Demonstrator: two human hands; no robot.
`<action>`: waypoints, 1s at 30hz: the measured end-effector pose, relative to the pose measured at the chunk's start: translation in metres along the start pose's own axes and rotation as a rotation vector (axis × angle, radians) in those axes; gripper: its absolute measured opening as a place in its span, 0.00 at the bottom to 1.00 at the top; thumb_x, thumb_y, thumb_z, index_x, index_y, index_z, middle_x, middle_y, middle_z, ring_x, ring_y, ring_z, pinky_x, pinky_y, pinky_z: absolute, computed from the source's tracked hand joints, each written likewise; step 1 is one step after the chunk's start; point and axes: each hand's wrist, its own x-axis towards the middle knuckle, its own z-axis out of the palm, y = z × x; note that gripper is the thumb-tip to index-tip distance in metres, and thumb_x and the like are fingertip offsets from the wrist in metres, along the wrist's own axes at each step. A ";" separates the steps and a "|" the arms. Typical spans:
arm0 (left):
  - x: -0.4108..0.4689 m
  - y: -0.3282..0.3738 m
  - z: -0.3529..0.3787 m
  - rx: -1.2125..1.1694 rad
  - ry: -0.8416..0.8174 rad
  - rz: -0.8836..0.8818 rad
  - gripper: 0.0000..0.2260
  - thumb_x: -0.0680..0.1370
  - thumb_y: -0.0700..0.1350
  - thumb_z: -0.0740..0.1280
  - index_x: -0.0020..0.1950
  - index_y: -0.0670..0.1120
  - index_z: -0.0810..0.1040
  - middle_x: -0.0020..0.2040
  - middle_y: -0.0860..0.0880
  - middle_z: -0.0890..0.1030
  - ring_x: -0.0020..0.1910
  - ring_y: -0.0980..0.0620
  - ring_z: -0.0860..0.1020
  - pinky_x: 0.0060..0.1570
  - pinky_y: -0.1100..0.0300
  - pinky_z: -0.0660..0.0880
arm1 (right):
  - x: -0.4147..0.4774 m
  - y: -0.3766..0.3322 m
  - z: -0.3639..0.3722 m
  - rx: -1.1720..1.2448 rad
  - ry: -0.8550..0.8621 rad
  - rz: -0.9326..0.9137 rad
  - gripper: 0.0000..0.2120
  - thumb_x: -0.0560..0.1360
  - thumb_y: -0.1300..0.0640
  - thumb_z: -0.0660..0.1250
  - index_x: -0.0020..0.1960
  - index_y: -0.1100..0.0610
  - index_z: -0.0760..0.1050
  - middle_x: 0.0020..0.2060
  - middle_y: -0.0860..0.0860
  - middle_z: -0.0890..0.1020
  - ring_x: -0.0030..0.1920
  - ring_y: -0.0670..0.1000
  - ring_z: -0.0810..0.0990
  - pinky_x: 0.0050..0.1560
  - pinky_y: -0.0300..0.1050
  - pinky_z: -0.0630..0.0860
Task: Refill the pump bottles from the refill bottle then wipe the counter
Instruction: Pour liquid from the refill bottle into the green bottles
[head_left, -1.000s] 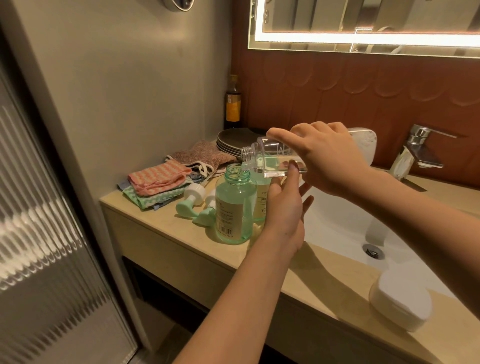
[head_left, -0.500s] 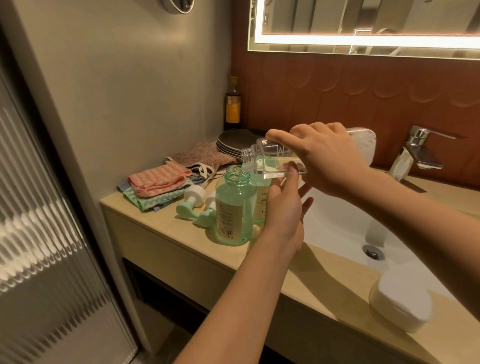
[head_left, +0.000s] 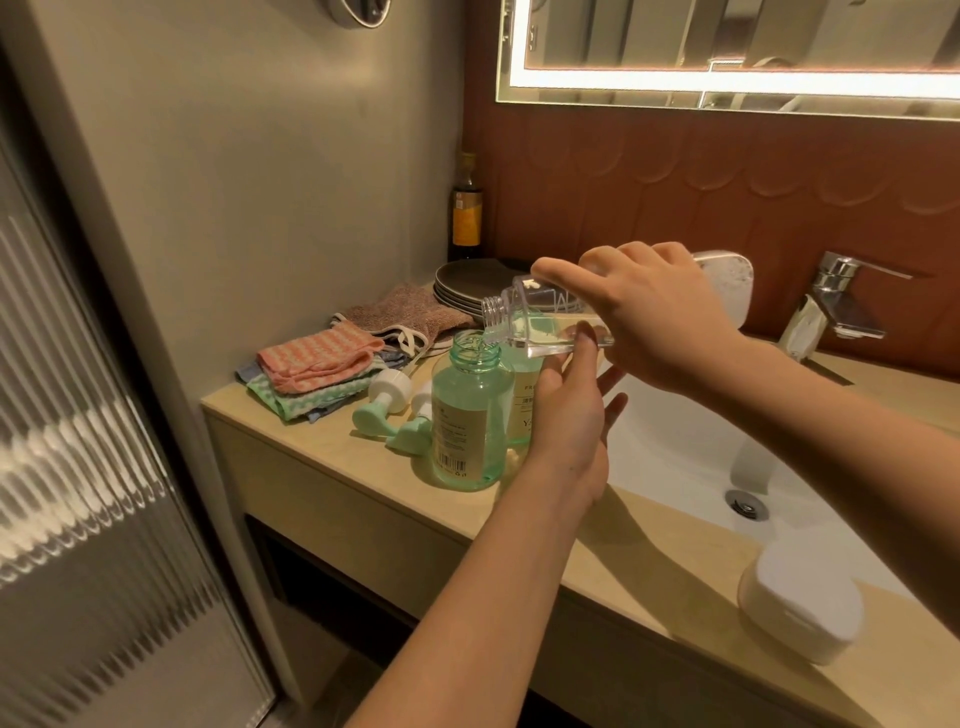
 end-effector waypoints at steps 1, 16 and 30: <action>0.000 0.000 0.000 -0.002 -0.001 0.000 0.18 0.81 0.52 0.57 0.69 0.47 0.66 0.61 0.49 0.76 0.54 0.53 0.78 0.59 0.55 0.74 | 0.000 0.000 0.000 -0.001 0.001 0.000 0.35 0.77 0.59 0.65 0.76 0.44 0.49 0.61 0.55 0.74 0.57 0.56 0.74 0.55 0.51 0.71; 0.000 0.001 0.000 -0.005 -0.003 -0.003 0.18 0.81 0.52 0.57 0.70 0.47 0.67 0.61 0.49 0.76 0.54 0.53 0.78 0.59 0.55 0.74 | 0.001 0.001 0.000 -0.021 0.008 -0.008 0.35 0.77 0.57 0.66 0.76 0.45 0.50 0.59 0.55 0.75 0.54 0.55 0.74 0.53 0.49 0.71; -0.001 0.001 0.001 -0.037 -0.014 -0.006 0.20 0.81 0.52 0.58 0.72 0.47 0.64 0.56 0.52 0.77 0.52 0.53 0.78 0.58 0.55 0.74 | 0.002 0.003 0.002 -0.040 0.011 -0.026 0.35 0.76 0.58 0.66 0.76 0.45 0.50 0.57 0.55 0.75 0.53 0.56 0.75 0.52 0.53 0.73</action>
